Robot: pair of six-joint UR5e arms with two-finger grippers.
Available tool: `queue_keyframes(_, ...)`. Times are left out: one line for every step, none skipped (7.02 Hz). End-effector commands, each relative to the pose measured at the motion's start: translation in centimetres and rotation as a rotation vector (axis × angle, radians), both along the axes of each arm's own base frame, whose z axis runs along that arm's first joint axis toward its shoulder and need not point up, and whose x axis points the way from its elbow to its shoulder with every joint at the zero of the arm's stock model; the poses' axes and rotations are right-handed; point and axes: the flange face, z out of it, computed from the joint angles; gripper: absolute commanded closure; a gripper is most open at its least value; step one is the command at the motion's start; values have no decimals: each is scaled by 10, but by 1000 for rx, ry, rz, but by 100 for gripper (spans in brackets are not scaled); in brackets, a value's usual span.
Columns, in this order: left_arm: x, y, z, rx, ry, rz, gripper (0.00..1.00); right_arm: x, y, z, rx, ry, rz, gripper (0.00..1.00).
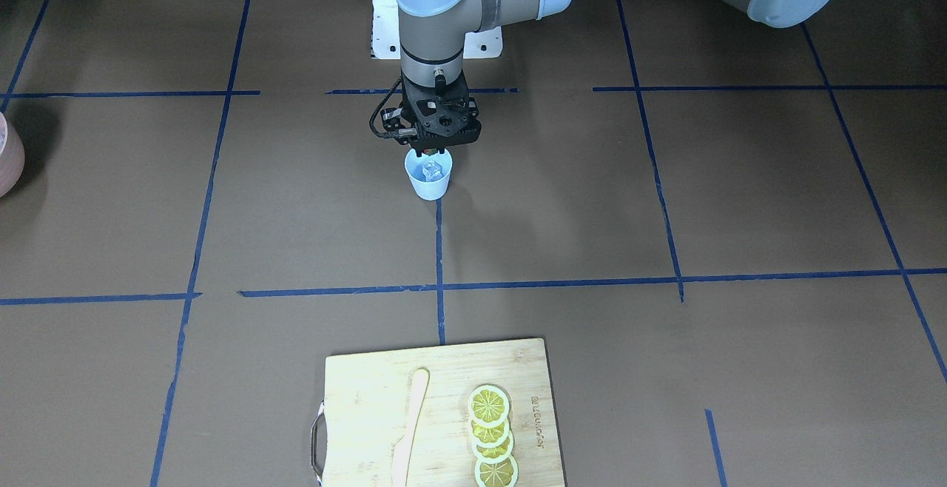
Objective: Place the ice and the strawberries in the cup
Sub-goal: 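Lift the strawberry with the left gripper and carry it over the cup, then open the left gripper to drop the strawberry into the cup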
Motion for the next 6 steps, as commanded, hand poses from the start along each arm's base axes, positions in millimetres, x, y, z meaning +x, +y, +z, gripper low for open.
queue_keyframes(2, 0, 2, 3, -4, 6, 58, 0, 0, 0, -1, 0, 0, 1)
queue_keyframes(1, 0, 2, 7, -5, 6, 1, 0, 0, 0, 2, 0, -1, 1)
queue_keyframes(1, 0, 2, 5, -6, 5, 0, 1, 0, 0, 2, 0, 1, 1)
queue_keyframes(1, 0, 2, 6, -5, 7, 0, 1, 0, 0, 2, 0, 2, 1)
queue_keyframes(-1, 0, -1, 10, 1, 7, 0, 1, 0, -1, 3, 0, 2, 1)
queue_keyframes(-5, 0, 0, 14, 0, 7, 0, 1, 0, -1, 4, 0, 1, 1)
